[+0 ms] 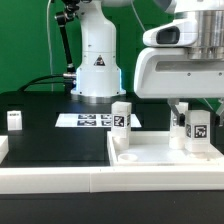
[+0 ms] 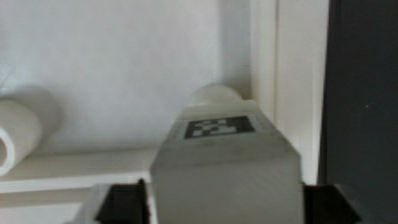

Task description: Assemble square table

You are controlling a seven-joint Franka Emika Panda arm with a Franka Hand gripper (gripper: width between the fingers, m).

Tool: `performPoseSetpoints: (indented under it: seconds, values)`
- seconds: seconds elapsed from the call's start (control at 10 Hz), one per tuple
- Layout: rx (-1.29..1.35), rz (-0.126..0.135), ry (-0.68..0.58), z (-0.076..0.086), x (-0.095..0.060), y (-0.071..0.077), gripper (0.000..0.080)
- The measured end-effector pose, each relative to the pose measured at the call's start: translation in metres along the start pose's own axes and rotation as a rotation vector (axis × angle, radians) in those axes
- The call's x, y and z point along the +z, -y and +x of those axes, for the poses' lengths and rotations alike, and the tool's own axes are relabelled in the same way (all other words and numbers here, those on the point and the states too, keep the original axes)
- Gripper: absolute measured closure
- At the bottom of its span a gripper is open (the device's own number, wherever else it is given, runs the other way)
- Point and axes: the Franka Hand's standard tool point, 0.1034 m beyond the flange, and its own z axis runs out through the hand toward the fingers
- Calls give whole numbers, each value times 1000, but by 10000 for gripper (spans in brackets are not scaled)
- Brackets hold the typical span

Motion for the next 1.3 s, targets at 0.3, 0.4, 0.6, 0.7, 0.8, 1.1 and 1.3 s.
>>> performPoseSetpoints:
  seconds: [0.3, 0.4, 0.6, 0.7, 0.8, 1.1, 1.3]
  values:
    - [36, 0, 1, 0, 1, 0, 511]
    - [58, 1, 1, 0, 1, 0, 511]
    - [216, 5, 2, 0, 1, -1, 511]
    - [325, 24, 5, 4, 1, -7, 511]
    - [408, 32, 7, 6, 1, -11, 509]
    - [715, 71, 27, 8, 2, -15, 509]
    - [870, 79, 34, 9, 3, -17, 509]
